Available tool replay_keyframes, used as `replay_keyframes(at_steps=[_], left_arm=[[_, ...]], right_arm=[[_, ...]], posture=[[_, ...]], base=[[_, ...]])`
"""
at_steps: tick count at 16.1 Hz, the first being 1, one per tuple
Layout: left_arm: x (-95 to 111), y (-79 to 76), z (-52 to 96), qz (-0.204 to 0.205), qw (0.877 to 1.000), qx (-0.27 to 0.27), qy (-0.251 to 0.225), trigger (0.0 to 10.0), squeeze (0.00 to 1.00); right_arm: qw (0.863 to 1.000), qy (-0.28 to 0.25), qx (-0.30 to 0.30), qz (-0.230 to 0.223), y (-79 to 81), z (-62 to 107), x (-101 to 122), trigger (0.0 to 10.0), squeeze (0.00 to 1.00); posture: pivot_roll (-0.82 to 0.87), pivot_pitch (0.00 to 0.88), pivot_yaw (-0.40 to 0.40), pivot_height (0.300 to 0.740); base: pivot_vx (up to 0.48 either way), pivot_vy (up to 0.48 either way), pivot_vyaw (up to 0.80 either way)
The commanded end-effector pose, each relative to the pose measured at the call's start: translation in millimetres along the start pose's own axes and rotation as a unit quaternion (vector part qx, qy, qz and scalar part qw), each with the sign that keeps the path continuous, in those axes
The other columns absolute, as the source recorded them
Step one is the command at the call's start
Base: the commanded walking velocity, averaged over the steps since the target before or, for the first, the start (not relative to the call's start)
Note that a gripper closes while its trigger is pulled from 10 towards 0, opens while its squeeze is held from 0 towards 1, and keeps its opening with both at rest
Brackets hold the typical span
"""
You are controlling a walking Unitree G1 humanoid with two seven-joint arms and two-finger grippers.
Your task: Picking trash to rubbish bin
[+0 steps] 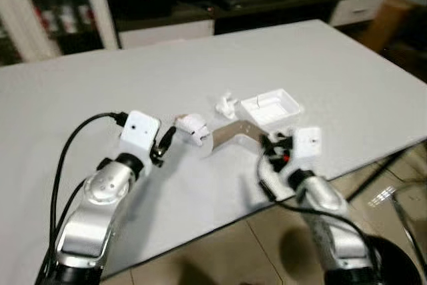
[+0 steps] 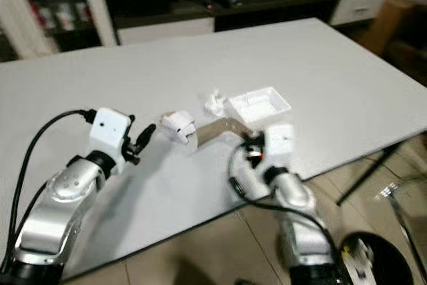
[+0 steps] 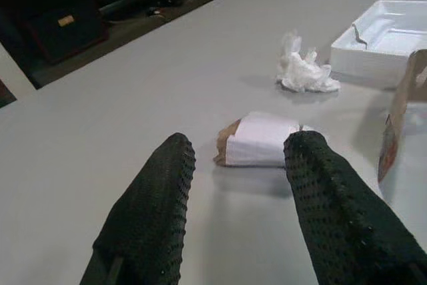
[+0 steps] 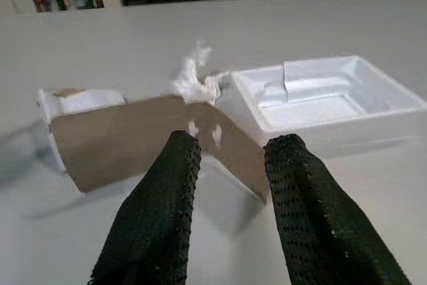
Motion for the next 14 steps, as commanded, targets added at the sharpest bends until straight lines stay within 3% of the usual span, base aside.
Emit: replay_keyframes(at_steps=[1,3,4,9,14], left_arm=[[1.2,-5.0,-1.5,-0.008,1.000,-0.001,-0.005,10.0,0.00],[-0.1,-5.5,-2.7,0.011,1.000,0.007,-0.007,10.0,0.00],[-0.4,-4.4,-2.9,0.027,1.000,0.012,-0.007,10.0,0.00],[-5.1,1.8,-3.2,0.030,0.999,0.040,-0.001,10.0,0.00],[-4.1,0.2,1.2,-0.003,1.000,0.026,-0.010,10.0,0.00]], right_arm=[[1.000,0.001,-0.012,0.010,-6.7,3.7,2.2,10.0,0.00],[1.000,0.001,-0.006,0.007,-4.9,6.2,3.4,10.0,0.00],[1.000,0.003,-0.008,0.007,-5.5,6.3,3.4,10.0,0.00],[1.000,0.012,0.003,0.025,-3.6,6.1,4.7,10.0,0.00],[0.999,-0.005,0.020,0.026,-2.3,-2.0,8.9,10.0,0.00]], posture=[[0.01,0.013,-0.004,0.740],[0.00,0.008,-0.011,0.740],[0.00,0.005,-0.016,0.740],[0.01,0.000,-0.034,0.740],[0.02,0.000,-0.043,0.740]], base=[[0.000,-0.480,0.00],[0.000,-0.480,0.00],[0.000,0.000,0.00],[0.000,0.000,0.00],[0.000,0.000,0.00]])
Point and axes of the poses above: a point about 5 cm out from each wrist's last joint towards the gripper, its own z axis pointing back from the gripper into the wrist, its own x axis along the axis of the wrist's last joint, y = z × x, the point moved 1 cm from there along -z, pointing out of the wrist towards the gripper, and after that the axes turned 7 degrees about z, right-handed, at the moved point
